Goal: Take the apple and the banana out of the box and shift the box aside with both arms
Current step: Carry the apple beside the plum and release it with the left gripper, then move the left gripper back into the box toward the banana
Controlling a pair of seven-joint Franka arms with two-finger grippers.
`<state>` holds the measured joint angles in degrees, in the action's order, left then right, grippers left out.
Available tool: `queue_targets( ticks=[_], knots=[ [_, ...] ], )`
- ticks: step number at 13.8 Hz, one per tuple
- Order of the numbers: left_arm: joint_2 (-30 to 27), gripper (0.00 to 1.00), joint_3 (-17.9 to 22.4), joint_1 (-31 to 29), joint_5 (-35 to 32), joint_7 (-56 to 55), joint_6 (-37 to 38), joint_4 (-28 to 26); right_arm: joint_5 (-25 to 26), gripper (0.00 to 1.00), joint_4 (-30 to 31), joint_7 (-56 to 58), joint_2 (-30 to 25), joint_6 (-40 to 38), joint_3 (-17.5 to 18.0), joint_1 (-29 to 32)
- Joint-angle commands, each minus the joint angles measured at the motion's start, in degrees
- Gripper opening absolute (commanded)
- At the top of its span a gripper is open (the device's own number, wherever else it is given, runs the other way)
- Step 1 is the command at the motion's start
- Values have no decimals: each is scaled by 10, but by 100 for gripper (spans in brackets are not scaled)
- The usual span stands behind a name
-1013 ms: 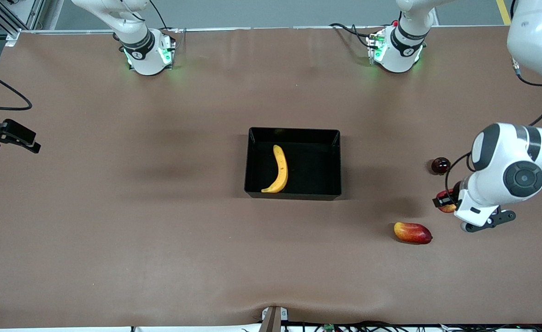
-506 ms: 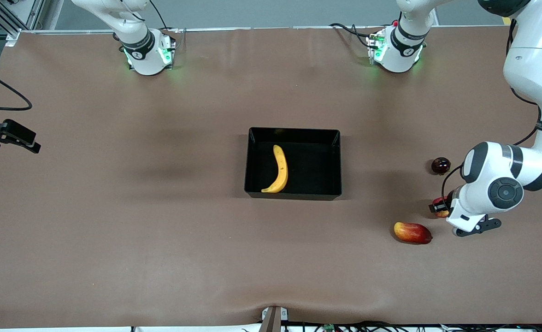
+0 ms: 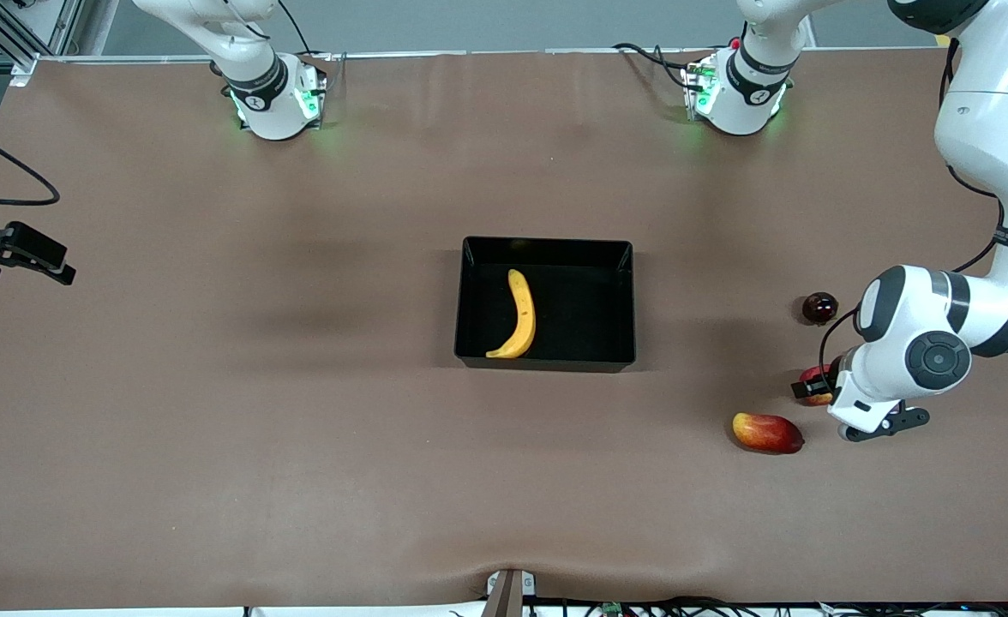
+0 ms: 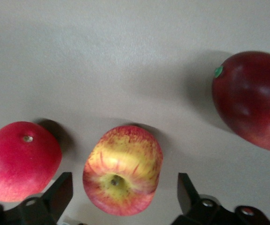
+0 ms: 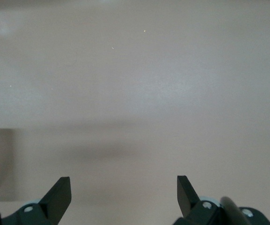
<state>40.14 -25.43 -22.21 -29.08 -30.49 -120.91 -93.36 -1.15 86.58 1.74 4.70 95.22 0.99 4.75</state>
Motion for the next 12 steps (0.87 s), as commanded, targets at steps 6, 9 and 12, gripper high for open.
queue_targets(
  ticks=[6, 9, 12],
  knots=[
    [-89, 100, -159, 8, 21, -37, 112, 9, 0, 100, -4, 5, 0, -1, 1, 3],
    [-80, 100, -190, 85, 15, -68, 117, 12, 0, 100, -4, 5, 0, -1, 1, 3],
    [-27, 100, -184, 185, 10, -108, 94, 51, 0, 100, -4, 5, 1, -1, 1, 4]
  ],
)
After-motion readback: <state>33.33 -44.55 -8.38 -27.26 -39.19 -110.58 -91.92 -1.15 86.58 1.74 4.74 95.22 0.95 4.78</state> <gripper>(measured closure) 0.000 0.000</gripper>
